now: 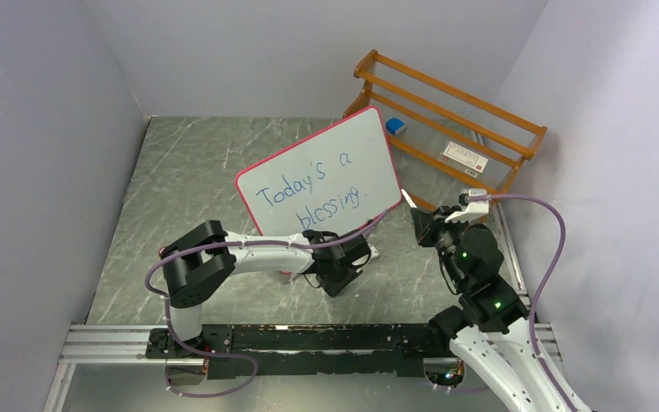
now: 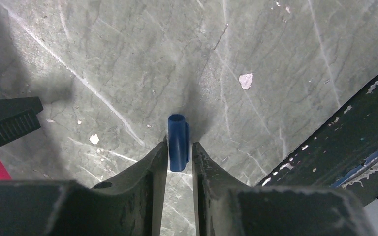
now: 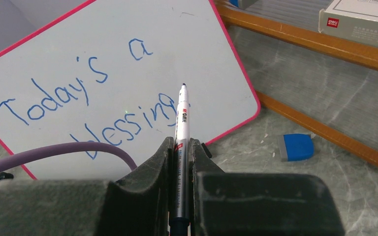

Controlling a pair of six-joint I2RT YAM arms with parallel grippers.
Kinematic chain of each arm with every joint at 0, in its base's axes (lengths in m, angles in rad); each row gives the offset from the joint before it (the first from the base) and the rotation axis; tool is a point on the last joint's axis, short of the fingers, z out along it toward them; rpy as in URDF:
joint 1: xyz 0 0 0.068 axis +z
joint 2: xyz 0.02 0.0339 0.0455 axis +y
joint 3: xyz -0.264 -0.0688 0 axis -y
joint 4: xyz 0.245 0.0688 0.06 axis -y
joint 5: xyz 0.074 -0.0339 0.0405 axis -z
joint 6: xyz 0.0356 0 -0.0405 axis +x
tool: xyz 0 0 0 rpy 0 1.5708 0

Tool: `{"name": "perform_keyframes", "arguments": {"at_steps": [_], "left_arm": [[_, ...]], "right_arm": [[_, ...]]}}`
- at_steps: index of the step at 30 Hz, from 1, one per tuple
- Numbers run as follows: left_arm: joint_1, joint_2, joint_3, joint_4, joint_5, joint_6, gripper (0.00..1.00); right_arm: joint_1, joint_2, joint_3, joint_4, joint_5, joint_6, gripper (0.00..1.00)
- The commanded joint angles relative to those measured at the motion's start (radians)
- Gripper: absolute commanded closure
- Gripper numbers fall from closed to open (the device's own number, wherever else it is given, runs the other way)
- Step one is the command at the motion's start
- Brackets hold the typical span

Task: Write a sentence on the whiteboard
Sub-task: Close the whiteboard marker at the center of the board.

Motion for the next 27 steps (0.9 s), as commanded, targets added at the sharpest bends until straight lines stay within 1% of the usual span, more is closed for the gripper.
{"name": "perform_keyframes", "arguments": {"at_steps": [1,6,12,20,24,27], "left_arm": [[-0.001,0.055,0.014,-0.044,-0.007,0.015,0.72],[-0.011,0.045,-0.004,-0.063,-0.02,0.014,0.8],[-0.022,-0.023,-0.017,-0.076,-0.035,0.022,0.95],[-0.022,-0.217,0.009,-0.146,-0.172,0.049,0.95],[-0.022,-0.326,0.025,-0.185,-0.244,0.09,0.95],[-0.022,-0.399,0.044,-0.222,-0.324,0.129,0.95]], "right_arm": [[-0.006,-0.003,-0.004,0.001,0.006,0.0,1.0],[-0.005,-0.007,-0.007,0.005,0.008,0.001,1.0],[-0.005,-0.002,-0.008,0.006,0.0,0.001,1.0],[-0.006,-0.004,-0.007,0.009,-0.02,-0.001,1.0],[-0.006,-0.006,-0.01,0.027,-0.062,-0.002,1.0],[-0.007,0.0,-0.01,0.035,-0.098,-0.003,1.0]]}}
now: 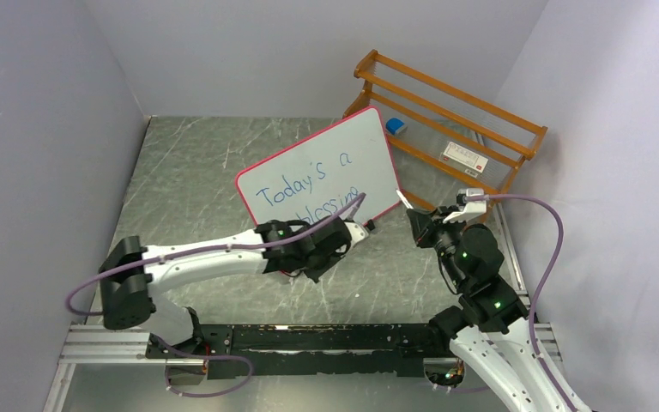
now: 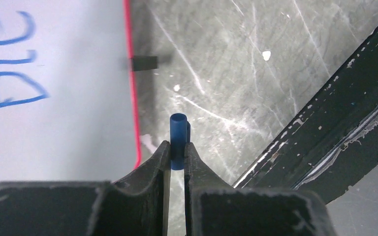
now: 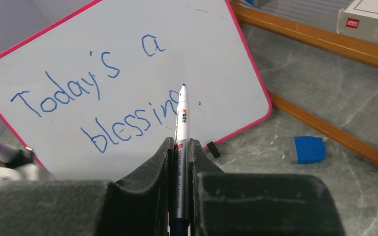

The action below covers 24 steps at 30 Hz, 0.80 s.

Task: Write a sentence on the whiteboard
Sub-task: Close the whiteboard marker at the center of the board.

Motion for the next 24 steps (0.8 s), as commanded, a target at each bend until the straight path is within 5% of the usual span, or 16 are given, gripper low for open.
{"name": "perform_keyframes", "arguments": {"at_steps": [1,9,24], "left_arm": [[-0.005,-0.1,0.053,-0.087,-0.152,0.085,0.95],[-0.005,-0.253,0.1,-0.127,-0.285,0.292,0.95],[-0.007,-0.455,0.107,-0.134,-0.195,0.708,0.95]], "right_arm": [[-0.005,0.0,-0.006,0.036,-0.079,-0.003,1.0],[-0.005,-0.007,-0.001,0.112,-0.328,-0.008,1.0],[-0.005,0.07,0.023,0.299,-0.801,0.03,1.0]]}}
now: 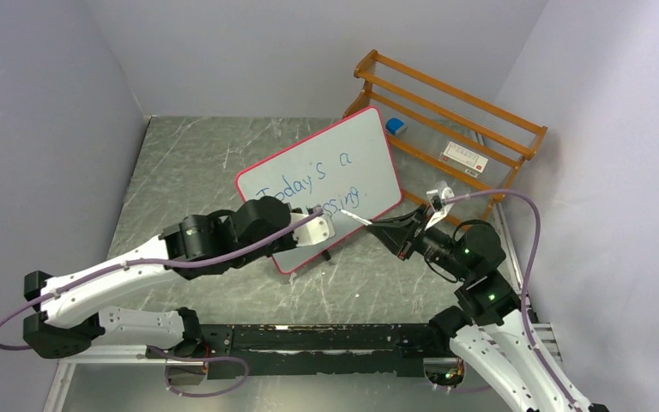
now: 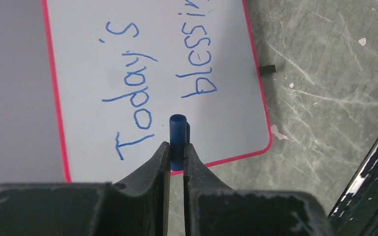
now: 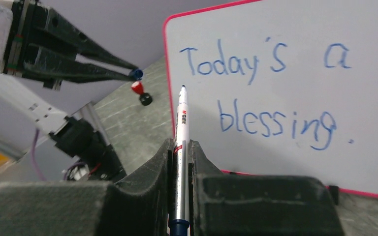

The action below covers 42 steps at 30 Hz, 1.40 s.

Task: Write a sentence on the whiteboard
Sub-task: Close the whiteboard marker at the center of the board.

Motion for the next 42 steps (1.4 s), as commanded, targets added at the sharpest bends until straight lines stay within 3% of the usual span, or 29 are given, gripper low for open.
{"name": "perform_keyframes", "arguments": {"at_steps": [1,9,17,42], "left_arm": [[-0.006,-0.065,0.011,-0.004,0.055,0.195,0.95],[-0.017,-0.042,0.027,-0.042,0.078,0.304,0.95],[-0.042,-0.026,0.038,-0.016,0.082,0.36,0.95],[-0.093,0.028,0.113,-0.054,0.089,0.366,0.95]], "right_arm": [[-0.006,0.019,0.019,0.113,-0.183,0.039,1.0],[-0.005,0.087,0.003,0.281,-0.324,0.12,1.0],[-0.005,0.171,0.028,0.265,-0.404,0.096,1.0],[-0.005,0.199,0.022,0.254,-0.342,0.097,1.0]]}}
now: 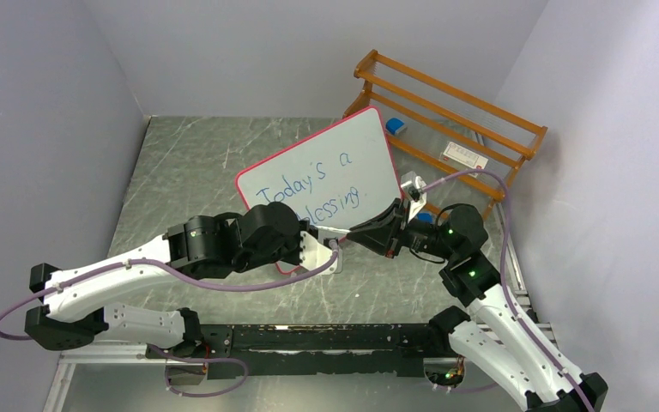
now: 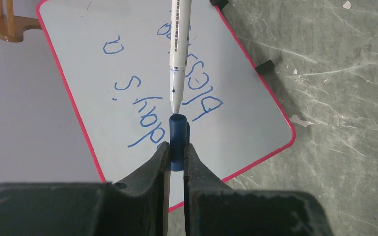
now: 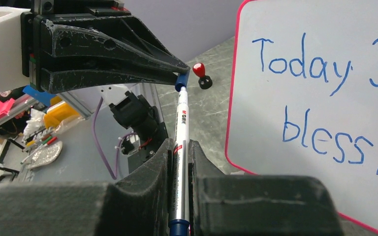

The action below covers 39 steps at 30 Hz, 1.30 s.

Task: Write a sentence on the whiteboard
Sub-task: Close the whiteboard marker at the center of the board.

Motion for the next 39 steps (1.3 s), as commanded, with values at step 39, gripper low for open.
{"name": "perform_keyframes", "arguments": {"at_steps": [39], "left_arm": [[-0.116,0.209,0.273,-0.17,-0.1,0.012,0.95]], "right_arm": [[-0.005,0.036,-0.037,0.172,-0.029,0.116,1.0]]}}
